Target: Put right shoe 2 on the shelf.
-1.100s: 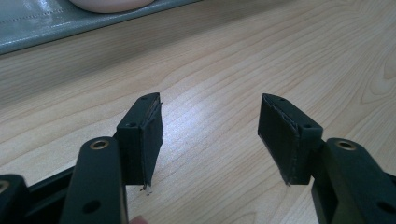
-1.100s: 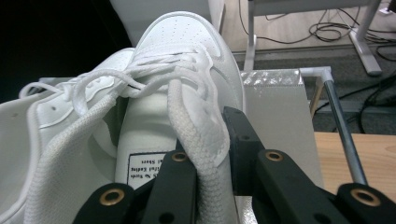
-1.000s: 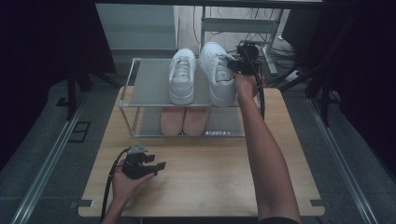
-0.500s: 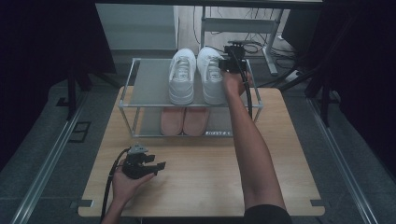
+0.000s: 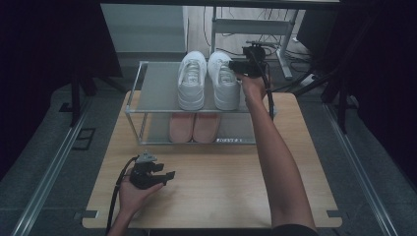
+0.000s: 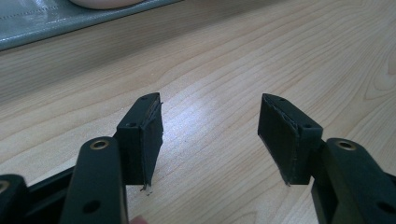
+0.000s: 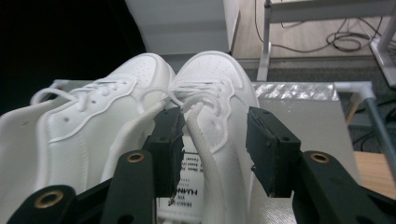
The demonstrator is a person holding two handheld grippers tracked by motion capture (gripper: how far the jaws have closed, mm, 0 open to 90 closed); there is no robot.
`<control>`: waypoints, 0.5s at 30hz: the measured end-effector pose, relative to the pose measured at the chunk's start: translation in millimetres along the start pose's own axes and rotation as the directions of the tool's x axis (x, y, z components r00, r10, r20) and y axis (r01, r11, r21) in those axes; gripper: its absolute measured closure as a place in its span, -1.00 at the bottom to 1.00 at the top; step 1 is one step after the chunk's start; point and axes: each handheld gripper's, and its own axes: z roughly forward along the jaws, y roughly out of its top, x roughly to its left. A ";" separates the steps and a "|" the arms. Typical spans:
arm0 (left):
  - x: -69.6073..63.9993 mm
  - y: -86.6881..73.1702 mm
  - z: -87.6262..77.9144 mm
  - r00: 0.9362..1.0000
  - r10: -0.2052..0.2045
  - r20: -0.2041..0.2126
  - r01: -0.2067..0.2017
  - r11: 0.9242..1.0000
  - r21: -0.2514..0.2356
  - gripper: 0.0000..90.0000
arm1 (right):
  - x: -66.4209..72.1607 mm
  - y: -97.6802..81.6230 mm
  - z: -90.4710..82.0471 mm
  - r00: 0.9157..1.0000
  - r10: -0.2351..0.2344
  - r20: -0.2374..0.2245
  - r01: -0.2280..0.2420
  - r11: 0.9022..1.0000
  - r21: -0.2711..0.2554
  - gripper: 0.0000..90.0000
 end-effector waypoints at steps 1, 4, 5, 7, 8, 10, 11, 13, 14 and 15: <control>-0.6 0.2 0.0 1.000 -0.004 0.001 0.004 1.000 -0.001 -0.10 | -1.5 0.0 -5.2 1.000 -0.007 -0.008 0.007 1.000 -0.010 0.30; -3.1 0.5 -0.4 1.000 0.001 0.003 -0.001 1.000 -0.002 -0.10 | -8.0 -1.4 -19.8 0.999 -0.012 -0.044 0.011 1.000 -0.028 0.45; -3.8 0.3 -0.6 1.000 0.004 0.002 -0.004 1.000 -0.001 -0.10 | -10.3 -2.8 -24.2 0.998 -0.018 -0.056 0.016 0.999 -0.030 0.51; -4.3 -0.4 -1.0 1.000 0.000 0.003 0.000 1.000 -0.002 -0.10 | -15.6 -7.4 -32.4 0.997 -0.036 -0.074 0.033 0.999 -0.032 0.63; -4.4 -0.8 -1.4 1.000 -0.004 0.002 0.004 1.000 -0.004 -0.10 | -17.2 -9.3 -34.8 0.996 -0.039 -0.081 0.036 0.999 -0.033 0.67; -3.8 -1.1 -2.6 1.000 -0.007 0.001 0.007 1.000 -0.006 -0.10 | -22.1 -15.2 -39.8 0.994 -0.051 -0.094 0.048 0.998 -0.027 0.76; -3.8 -1.1 -2.6 1.000 -0.007 0.001 0.007 1.000 -0.006 -0.10 | -22.1 -15.2 -39.8 0.994 -0.051 -0.094 0.048 0.998 -0.027 0.76; -3.8 -1.1 -4.9 1.000 -0.011 -0.003 0.011 1.000 -0.014 -0.10 | -30.2 -26.8 -45.2 0.992 -0.076 -0.105 0.074 0.997 -0.021 0.92; -4.2 -1.1 -5.3 1.000 -0.015 -0.005 0.015 1.000 -0.015 -0.10 | -32.1 -29.1 -46.2 0.991 -0.084 -0.107 0.082 0.996 -0.017 0.95; -4.1 -1.1 -6.0 1.000 -0.013 -0.007 0.013 1.000 -0.016 -0.10 | -33.5 -31.4 -46.7 0.990 -0.086 -0.108 0.085 0.996 -0.019 0.98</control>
